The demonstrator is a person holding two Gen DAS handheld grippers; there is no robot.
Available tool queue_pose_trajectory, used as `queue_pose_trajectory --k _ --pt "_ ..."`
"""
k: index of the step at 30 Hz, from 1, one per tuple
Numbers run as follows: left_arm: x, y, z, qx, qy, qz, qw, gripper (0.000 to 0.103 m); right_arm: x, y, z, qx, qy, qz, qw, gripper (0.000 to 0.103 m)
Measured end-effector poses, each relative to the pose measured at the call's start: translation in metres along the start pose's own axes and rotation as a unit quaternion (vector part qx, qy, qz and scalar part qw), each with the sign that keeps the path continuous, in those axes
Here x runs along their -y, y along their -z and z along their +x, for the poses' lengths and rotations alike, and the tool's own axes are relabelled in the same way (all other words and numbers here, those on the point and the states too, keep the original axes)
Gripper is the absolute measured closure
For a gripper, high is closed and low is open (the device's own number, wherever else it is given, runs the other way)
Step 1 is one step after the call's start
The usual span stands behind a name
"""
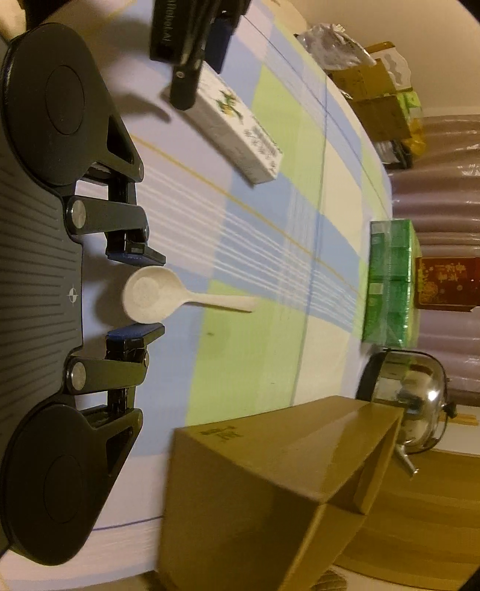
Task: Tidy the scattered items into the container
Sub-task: 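Carry the cream box with the left tool while the right tool carries the spoon over the box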
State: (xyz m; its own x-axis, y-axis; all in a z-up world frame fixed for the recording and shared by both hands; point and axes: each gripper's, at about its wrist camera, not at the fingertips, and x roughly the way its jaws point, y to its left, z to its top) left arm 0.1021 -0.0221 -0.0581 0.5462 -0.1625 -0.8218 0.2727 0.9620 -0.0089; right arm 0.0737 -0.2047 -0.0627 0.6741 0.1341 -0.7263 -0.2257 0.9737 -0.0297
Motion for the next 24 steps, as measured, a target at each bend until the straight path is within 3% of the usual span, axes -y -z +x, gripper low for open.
queue_pose_trajectory --k 13,24 --pt "0.003 -0.02 0.02 0.004 -0.009 0.019 0.9998 0.052 0.007 0.003 0.007 0.006 -0.011 0.048 0.999 0.066" --pt "0.004 -0.024 0.029 0.004 -0.011 0.024 0.9996 0.054 0.001 0.004 0.008 0.013 0.0 0.032 0.999 0.067"
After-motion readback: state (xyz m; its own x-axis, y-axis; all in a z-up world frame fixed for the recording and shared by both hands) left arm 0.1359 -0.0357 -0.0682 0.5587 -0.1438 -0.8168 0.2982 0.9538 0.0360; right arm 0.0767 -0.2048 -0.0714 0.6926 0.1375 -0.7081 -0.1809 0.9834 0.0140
